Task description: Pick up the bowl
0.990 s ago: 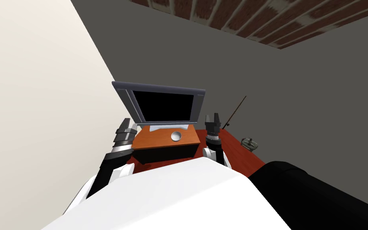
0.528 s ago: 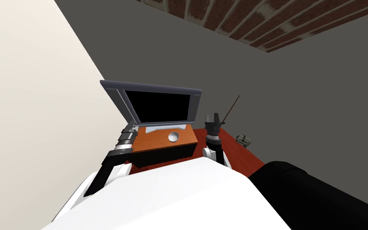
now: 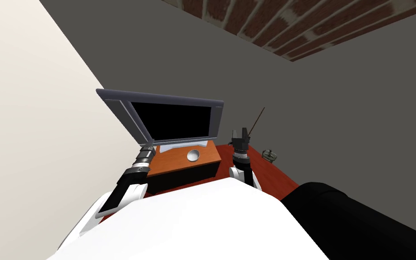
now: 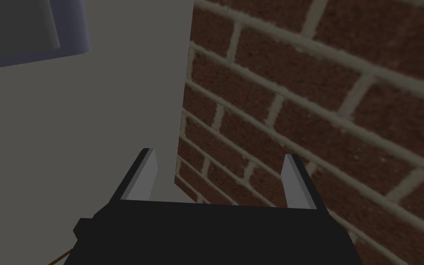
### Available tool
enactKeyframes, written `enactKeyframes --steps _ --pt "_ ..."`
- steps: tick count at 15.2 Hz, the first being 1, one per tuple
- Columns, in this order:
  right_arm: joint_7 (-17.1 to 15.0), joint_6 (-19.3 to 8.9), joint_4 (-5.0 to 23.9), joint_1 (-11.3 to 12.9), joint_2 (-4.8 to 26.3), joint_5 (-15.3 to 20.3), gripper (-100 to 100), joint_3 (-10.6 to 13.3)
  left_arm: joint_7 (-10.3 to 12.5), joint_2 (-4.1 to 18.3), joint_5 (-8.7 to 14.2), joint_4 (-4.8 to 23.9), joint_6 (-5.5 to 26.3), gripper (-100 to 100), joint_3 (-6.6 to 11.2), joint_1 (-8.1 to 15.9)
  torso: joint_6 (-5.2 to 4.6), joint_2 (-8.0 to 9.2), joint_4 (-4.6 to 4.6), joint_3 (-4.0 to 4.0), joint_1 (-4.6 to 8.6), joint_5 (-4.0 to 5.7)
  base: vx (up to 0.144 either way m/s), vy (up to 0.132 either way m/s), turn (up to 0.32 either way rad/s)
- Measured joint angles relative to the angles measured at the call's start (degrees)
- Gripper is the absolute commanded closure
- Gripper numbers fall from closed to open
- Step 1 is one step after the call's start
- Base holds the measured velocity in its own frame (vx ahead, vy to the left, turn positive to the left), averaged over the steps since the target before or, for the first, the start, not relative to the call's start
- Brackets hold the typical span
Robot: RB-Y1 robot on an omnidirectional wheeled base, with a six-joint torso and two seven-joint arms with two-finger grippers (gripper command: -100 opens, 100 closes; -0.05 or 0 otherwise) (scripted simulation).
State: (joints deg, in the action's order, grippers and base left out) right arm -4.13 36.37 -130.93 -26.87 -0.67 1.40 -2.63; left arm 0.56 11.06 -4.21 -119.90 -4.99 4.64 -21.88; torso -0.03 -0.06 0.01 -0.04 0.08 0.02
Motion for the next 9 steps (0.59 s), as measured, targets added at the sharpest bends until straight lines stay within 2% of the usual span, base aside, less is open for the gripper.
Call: enactKeyframes --steps 4,7,9 --pt "0.0 0.0 0.0 0.0 0.0 0.0 0 0.0 -0.3 0.2 0.4 2.8 3.5 -100 0.51 1.3 0.03 0.0 0.0 0.0 0.0 0.0 0.012 -0.021 -0.097" --pt "0.0 0.0 0.0 0.0 0.0 0.0 0 0.0 -0.1 1.0 1.2 4.0 7.1 -100 1.35 2.0 -0.01 0.01 0.0 0.0 0.02 0.01 0.013 -0.024 -0.149" --pt "0.0 0.0 0.0 0.0 0.0 0.0 0 0.0 -0.4 0.7 1.3 5.7 9.6 -100 1.66 3.2 -0.01 -0.01 0.0 -0.01 0.04 0.01 0.016 -0.026 -0.137"
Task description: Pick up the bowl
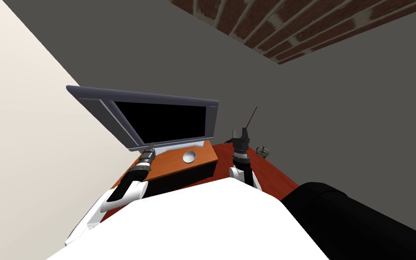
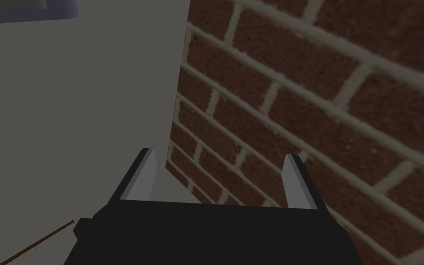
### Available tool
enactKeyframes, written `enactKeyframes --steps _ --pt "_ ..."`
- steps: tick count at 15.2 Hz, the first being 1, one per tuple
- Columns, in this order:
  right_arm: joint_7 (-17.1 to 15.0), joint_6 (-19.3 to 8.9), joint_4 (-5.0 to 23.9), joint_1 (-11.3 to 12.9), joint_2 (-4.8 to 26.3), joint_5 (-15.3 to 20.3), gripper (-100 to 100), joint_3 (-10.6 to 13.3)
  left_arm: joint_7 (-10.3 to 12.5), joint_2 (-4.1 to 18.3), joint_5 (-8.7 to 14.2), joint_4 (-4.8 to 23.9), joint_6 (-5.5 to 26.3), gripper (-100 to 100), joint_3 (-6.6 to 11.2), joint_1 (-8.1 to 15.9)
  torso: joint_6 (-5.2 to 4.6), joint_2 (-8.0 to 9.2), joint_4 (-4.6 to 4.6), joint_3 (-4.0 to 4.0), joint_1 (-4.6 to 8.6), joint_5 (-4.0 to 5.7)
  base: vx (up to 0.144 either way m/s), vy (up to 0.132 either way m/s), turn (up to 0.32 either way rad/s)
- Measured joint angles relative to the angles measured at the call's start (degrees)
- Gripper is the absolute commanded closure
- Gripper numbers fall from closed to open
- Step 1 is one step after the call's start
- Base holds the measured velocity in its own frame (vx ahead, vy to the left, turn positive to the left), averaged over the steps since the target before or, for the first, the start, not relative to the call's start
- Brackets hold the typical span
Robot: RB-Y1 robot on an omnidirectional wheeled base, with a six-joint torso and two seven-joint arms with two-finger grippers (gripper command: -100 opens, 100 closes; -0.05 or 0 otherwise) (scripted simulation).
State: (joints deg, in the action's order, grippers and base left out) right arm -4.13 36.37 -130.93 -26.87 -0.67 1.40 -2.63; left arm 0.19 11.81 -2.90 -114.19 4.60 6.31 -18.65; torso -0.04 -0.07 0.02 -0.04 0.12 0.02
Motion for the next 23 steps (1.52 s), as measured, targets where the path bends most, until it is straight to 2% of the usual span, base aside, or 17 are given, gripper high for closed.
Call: enactKeyframes --steps 8,14,16,23 --pt "0.0 0.0 0.0 0.0 0.0 0.0 0 0.0 0.1 0.8 1.7 4.9 8.5 -100 1.75 2.0 0.02 0.02 0.0 0.01 -0.02 0.0 0.016 -0.023 -0.107" --pt "0.0 0.0 0.0 0.0 0.0 0.0 0 0.0 -0.1 0.4 2.6 8.6 15.7 -100 2.96 4.1 0.02 0.01 0.0 0.0 -0.01 0.0 0.018 -0.023 -0.136" --pt "0.0 0.0 0.0 0.0 0.0 0.0 0 0.0 -0.3 -0.4 2.6 10.3 18.0 -100 3.37 4.8 0.02 0.01 0.0 0.0 0.03 0.01 0.017 -0.024 -0.102" --pt "0.0 0.0 0.0 0.0 0.0 0.0 0 0.0 -0.3 -0.4 3.9 14.6 24.9 -100 4.66 7.0 0.04 0.02 0.0 0.01 -0.03 0.0 0.018 -0.018 -0.109"
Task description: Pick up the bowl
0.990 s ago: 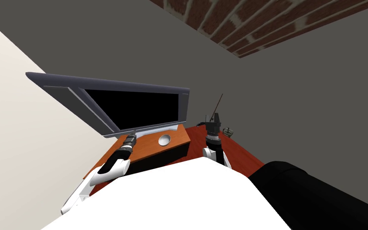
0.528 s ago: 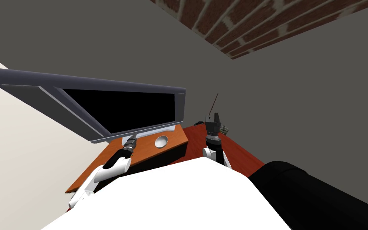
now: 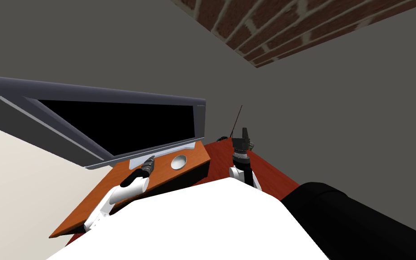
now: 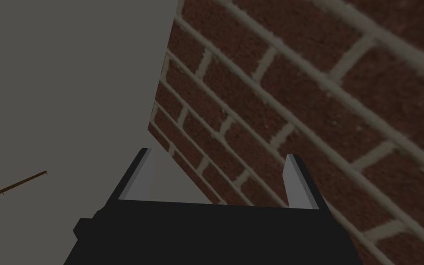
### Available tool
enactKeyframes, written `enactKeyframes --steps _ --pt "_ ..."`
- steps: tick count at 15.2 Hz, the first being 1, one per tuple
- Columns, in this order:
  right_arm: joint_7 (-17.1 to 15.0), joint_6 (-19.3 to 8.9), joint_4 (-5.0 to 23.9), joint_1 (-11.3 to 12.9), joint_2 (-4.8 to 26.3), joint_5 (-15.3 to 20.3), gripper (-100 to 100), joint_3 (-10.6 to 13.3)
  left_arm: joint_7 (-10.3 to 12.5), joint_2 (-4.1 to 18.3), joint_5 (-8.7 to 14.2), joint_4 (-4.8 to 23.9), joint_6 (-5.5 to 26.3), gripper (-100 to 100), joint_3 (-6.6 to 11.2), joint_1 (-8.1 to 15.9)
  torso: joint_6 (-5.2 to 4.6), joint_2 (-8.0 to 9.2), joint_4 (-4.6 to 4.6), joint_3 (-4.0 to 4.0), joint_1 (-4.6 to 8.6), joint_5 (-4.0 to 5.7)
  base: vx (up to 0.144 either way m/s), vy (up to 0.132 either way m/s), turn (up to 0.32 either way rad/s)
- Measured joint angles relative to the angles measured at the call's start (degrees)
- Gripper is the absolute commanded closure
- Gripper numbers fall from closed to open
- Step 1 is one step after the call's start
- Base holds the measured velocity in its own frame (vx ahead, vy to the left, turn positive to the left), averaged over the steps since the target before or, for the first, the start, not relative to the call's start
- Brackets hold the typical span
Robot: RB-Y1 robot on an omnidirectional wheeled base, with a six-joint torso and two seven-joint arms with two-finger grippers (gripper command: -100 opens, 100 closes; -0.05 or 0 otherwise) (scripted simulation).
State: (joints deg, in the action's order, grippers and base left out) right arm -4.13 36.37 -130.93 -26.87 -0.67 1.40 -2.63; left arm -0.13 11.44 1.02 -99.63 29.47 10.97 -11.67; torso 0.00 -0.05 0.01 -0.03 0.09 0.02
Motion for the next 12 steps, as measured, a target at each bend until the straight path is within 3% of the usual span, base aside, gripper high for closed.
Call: enactKeyframes --steps 4,7,12 --pt "0.0 0.0 0.0 0.0 0.0 0.0 0 0.0 -0.1 0.0 1.1 1.6 4.3 -100 0.78 0.7 -0.01 0.0 0.0 0.0 0.01 0.0 0.018 -0.018 -0.094" --pt "0.0 0.0 0.0 0.0 0.0 0.0 0 0.0 -0.2 -0.2 2.0 4.2 7.6 -100 1.5 1.9 -0.02 -0.02 0.0 -0.01 0.04 0.0 0.021 -0.02 -0.13" --pt "0.0 0.0 0.0 0.0 0.0 0.0 0 0.0 -0.2 -1.2 2.1 6.4 12.5 -100 2.21 3.0 -0.02 0.0 0.0 0.0 0.02 0.0 0.019 -0.016 -0.098"
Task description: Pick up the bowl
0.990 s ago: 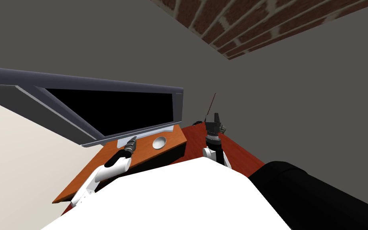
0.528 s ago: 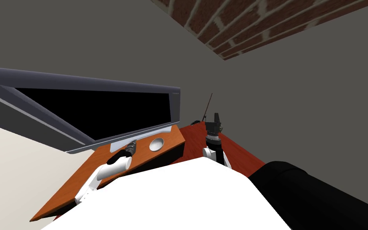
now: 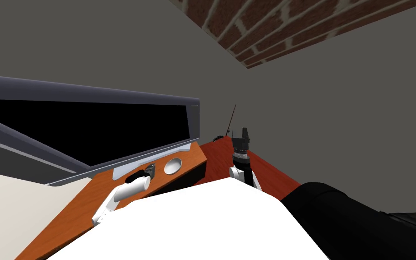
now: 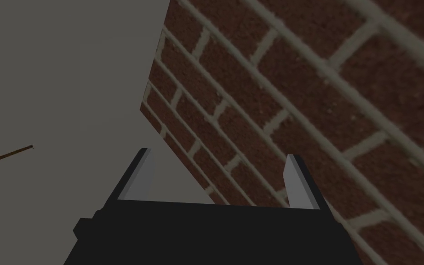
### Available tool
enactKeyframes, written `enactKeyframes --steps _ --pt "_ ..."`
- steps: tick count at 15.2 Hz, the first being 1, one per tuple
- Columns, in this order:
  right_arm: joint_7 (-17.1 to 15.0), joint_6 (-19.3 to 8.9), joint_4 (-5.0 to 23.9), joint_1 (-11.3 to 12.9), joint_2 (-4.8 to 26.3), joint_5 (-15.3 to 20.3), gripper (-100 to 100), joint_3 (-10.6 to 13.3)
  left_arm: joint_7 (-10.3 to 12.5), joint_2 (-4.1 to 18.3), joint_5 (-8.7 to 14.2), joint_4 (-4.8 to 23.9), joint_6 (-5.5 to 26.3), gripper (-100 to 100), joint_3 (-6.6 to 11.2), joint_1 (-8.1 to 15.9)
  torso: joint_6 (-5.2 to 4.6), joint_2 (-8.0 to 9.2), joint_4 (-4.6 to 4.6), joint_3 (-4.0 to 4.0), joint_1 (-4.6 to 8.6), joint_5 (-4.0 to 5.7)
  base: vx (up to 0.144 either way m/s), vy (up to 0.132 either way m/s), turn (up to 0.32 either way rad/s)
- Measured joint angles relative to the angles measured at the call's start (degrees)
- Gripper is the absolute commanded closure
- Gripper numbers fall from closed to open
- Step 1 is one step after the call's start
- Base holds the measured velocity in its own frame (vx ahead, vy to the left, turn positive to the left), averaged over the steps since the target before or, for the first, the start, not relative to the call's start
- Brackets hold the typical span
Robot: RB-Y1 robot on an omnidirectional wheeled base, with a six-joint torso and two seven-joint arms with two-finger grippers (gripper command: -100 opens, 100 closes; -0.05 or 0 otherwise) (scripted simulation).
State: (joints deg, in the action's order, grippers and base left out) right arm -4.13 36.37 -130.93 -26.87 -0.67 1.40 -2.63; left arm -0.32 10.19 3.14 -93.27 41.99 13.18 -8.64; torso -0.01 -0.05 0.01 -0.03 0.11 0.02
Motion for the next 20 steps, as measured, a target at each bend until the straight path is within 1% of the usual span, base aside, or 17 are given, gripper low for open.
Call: enactKeyframes --steps 3,4,6,10,12,16,18,20 --pt "0.0 0.0 0.0 0.0 0.0 0.0 0 0.0 0.0 -0.5 0.5 1.8 3.6 -100 0.62 1.0 0.0 -0.02 0.0 -0.01 0.01 0.0 0.024 -0.019 -0.138" --pt "0.0 0.0 0.0 0.0 0.0 0.0 0 0.0 0.1 -1.0 0.2 3.1 4.7 -100 0.81 1.8 -0.01 -0.03 0.01 -0.02 0.02 0.0 0.024 -0.022 -0.125" --pt "0.0 0.0 0.0 0.0 0.0 0.0 0 0.0 0.0 -1.1 0.9 5.0 6.6 -100 1.3 2.5 0.0 -0.03 0.01 -0.02 0.03 0.01 0.023 -0.021 -0.122" --pt "0.0 0.0 0.0 0.0 0.0 0.0 0 0.0 -0.2 -1.3 1.9 6.7 10.7 -100 2.02 3.4 0.01 0.01 0.0 0.01 -0.01 0.0 0.017 -0.012 -0.088" --pt "0.0 0.0 0.0 0.0 0.0 0.0 0 0.0 -0.3 -1.8 2.2 8.2 12.2 -100 2.32 3.7 0.02 0.0 0.0 0.0 0.0 0.0 0.019 -0.013 -0.098" --pt "0.0 0.0 0.0 0.0 0.0 0.0 0 0.0 -0.4 -2.5 2.8 9.6 16.4 -100 2.98 4.4 0.02 0.09 -0.02 0.05 -0.02 0.0 -0.002 -0.009 -0.063" --pt "0.0 0.0 0.0 0.0 0.0 0.0 0 0.0 -0.3 -2.9 2.9 11.5 18.4 -100 3.35 5.5 0.01 0.1 -0.02 0.06 -0.03 0.0 -0.006 -0.002 -0.078" --pt "0.0 0.0 0.0 0.0 0.0 0.0 0 0.0 -0.3 -3.4 3.1 12.1 20.1 -100 3.58 5.7 0.03 0.11 -0.02 0.06 -0.04 0.0 -0.002 -0.007 -0.064"
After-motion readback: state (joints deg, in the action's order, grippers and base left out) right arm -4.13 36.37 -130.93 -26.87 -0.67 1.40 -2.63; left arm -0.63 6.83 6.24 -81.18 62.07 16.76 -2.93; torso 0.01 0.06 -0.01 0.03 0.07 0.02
